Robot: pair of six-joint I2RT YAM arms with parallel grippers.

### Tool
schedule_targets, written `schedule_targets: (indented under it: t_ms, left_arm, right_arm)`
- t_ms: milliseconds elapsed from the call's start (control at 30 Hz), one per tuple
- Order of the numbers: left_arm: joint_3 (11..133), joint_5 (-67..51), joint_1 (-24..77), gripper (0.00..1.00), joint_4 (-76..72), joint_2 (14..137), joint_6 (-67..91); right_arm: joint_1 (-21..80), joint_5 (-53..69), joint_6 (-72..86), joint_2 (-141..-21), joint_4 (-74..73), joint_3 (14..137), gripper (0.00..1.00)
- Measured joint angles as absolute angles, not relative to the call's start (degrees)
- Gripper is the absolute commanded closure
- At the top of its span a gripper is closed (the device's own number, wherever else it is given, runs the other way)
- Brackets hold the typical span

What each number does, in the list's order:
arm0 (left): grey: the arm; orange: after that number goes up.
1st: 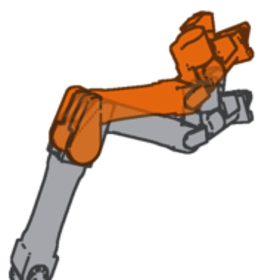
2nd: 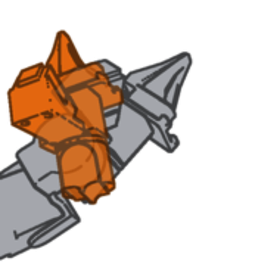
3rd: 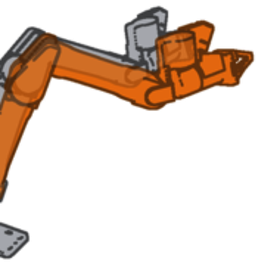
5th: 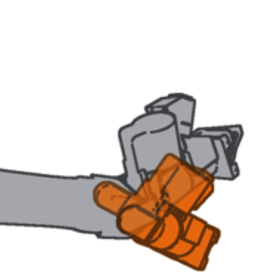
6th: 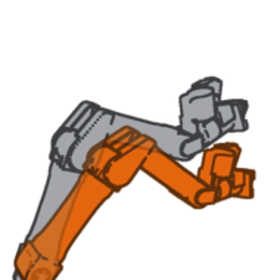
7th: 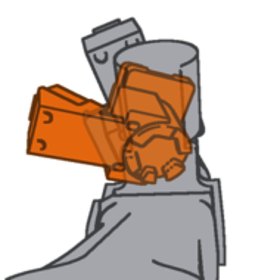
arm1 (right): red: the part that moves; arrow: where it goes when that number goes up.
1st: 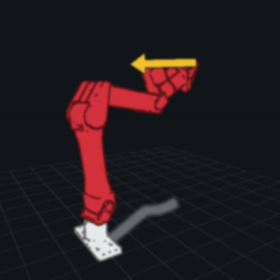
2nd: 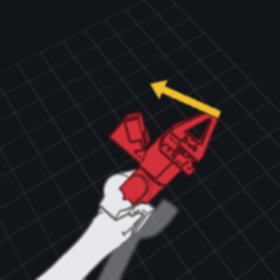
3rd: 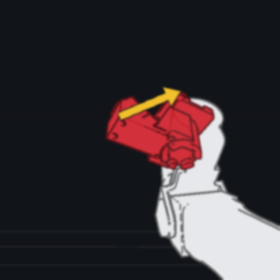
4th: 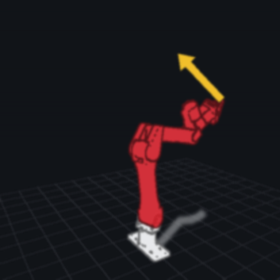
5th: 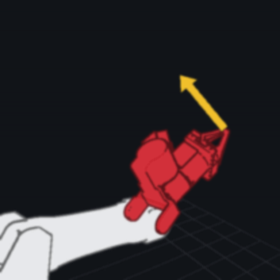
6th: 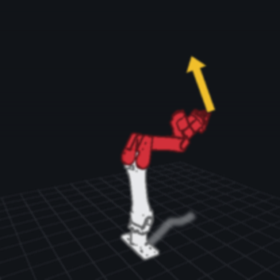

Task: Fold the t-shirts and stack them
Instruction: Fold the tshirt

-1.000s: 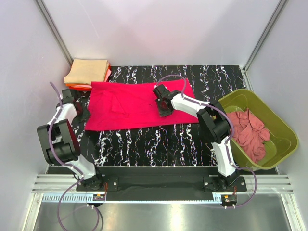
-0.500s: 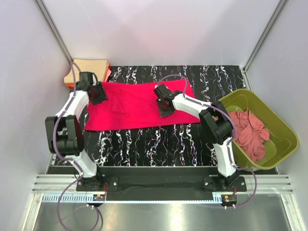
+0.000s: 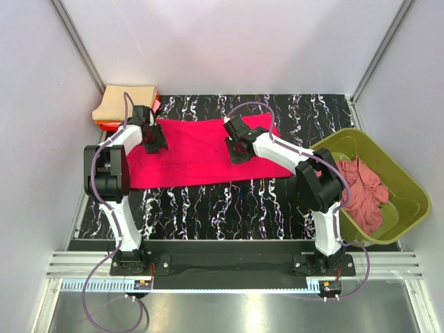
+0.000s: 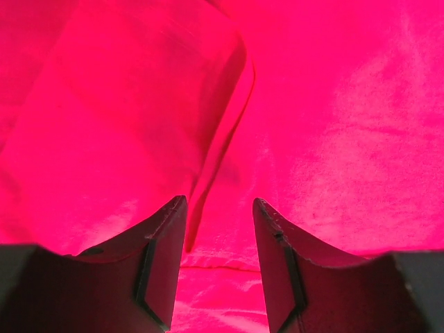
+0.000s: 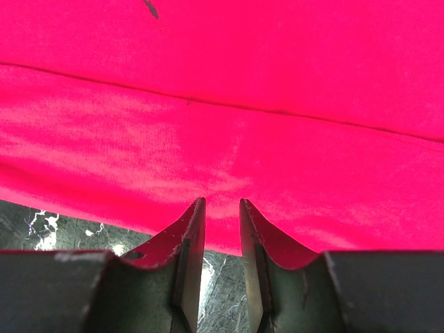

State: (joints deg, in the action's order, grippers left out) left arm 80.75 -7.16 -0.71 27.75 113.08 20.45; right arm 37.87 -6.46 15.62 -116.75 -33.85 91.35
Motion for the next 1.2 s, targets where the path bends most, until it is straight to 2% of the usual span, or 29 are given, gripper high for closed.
schedule_targets:
  t_ms: [200,600,667,733,767,1000,1167,1200]
  left_arm:
    - [81.56,-7.4,-0.23,0.6,27.73,113.54,20.32]
    - [82.67,-7.25,0.47,0.58,27.68,116.16,20.58]
    - [82.65,-7.09,0.86,0.64,27.79,116.46,20.62]
    - [82.65,-7.05,1.23,0.76,27.77,116.46,20.8]
    - [82.67,-7.01,1.41,0.85,27.75,116.46,20.84]
    - [82.94,-7.01,2.22,0.99,27.81,116.46,20.75]
    - [84.79,-7.42,2.85,0.98,28.21,116.46,20.82]
    - [85.25,-7.7,2.9,0.89,28.29,116.46,20.88]
  right_arm:
    - [37.87,-6.44,15.59,-116.75,-33.85,91.35,0.67]
    - [37.87,-6.5,15.35,-116.05,-33.89,90.72,0.66]
    - [37.87,-6.5,15.35,-115.83,-33.89,90.72,0.66]
    - [37.87,-6.5,15.35,-115.66,-33.89,90.72,0.66]
    - [37.87,-6.5,15.35,-115.55,-33.89,90.72,0.66]
    - [37.87,-6.5,15.31,-115.28,-33.89,90.72,0.66]
    - [37.87,-6.5,15.22,-115.28,-33.89,90.72,0.66]
    - [37.87,-6.5,15.22,-115.28,-33.89,90.72,0.66]
